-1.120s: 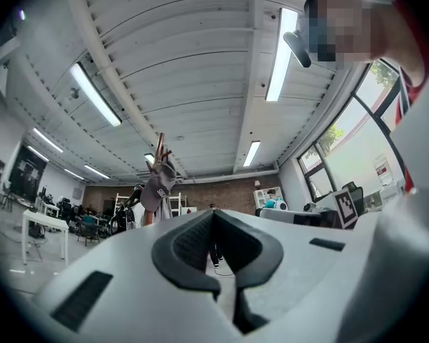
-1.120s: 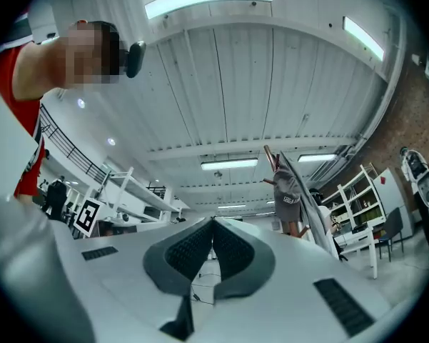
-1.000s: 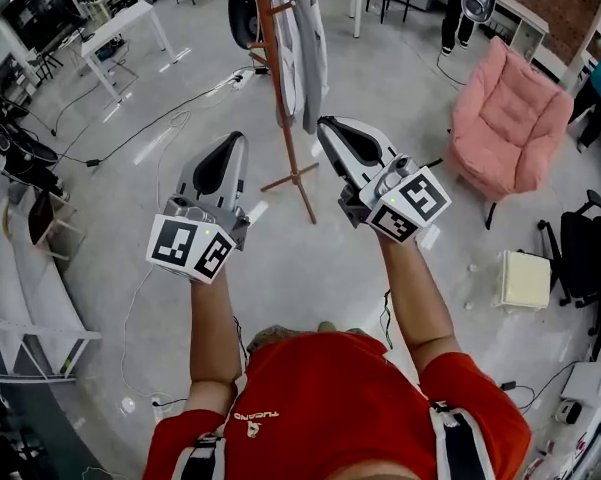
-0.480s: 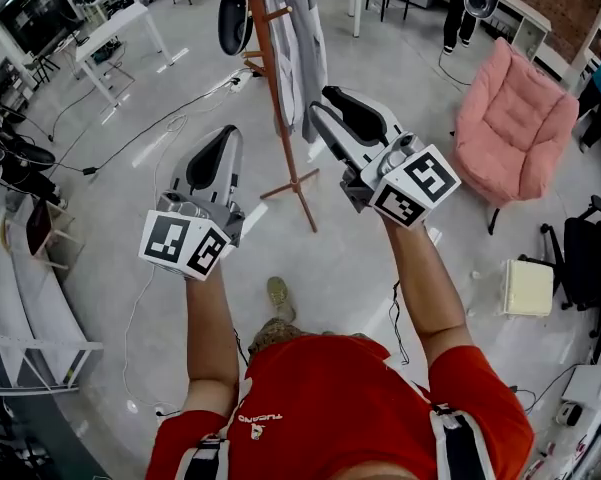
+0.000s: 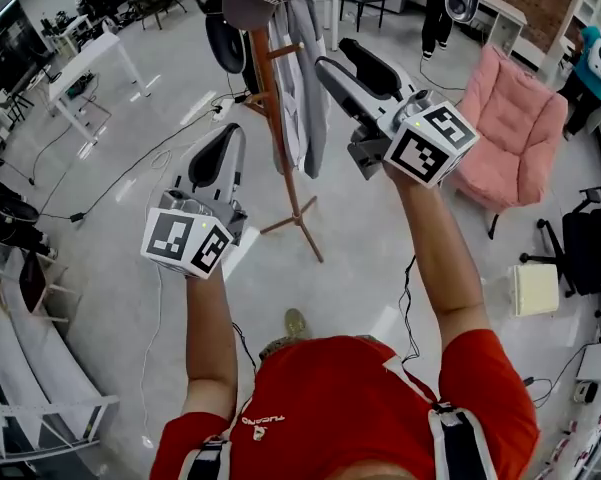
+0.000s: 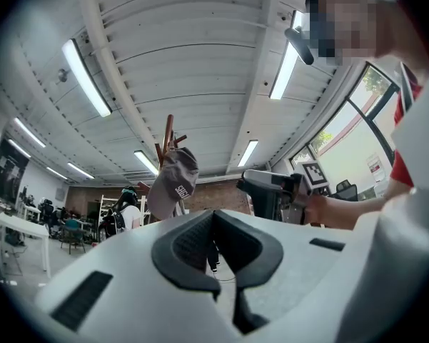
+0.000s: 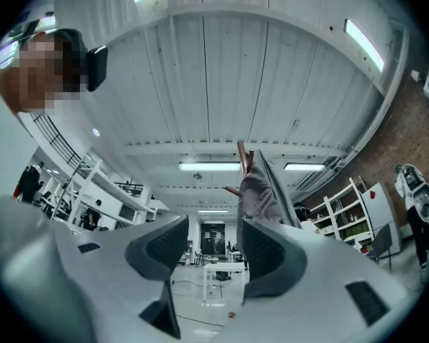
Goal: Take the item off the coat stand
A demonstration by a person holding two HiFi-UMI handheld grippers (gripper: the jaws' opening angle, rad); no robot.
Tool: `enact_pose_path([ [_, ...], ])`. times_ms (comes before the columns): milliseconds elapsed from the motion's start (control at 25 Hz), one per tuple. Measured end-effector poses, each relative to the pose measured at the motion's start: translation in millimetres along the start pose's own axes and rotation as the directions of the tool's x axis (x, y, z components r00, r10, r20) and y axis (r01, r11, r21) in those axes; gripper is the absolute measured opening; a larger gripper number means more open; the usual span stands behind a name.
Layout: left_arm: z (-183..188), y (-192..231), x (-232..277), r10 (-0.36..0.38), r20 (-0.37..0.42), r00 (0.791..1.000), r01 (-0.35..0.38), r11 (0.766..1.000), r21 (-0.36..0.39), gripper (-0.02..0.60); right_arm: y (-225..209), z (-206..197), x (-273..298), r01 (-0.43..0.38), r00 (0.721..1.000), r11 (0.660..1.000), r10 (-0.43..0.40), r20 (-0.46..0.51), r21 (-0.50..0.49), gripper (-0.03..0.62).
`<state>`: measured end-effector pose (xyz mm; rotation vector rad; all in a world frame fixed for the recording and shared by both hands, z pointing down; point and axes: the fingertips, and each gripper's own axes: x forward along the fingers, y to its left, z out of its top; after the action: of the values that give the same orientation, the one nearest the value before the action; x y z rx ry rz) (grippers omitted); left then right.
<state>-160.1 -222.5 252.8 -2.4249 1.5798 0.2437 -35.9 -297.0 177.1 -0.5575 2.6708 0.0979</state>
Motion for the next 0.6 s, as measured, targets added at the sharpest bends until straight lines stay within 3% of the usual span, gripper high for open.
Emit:
enact_pose_path([
  [320, 9, 73, 48, -0.119, 0.022, 0.993, 0.119, 0.993, 0.008, 0.009, -71, 34, 81, 0.113, 0.992, 0.993, -0.112, 0.049, -0.018, 0.256],
  [600, 12, 113, 78, -0.14, 0.038, 0.989, 0.141, 0.99, -0.016, 0.009, -110, 44, 136, 0.121, 0.993, 0.992, -0.121, 0.002, -0.041, 0.281],
])
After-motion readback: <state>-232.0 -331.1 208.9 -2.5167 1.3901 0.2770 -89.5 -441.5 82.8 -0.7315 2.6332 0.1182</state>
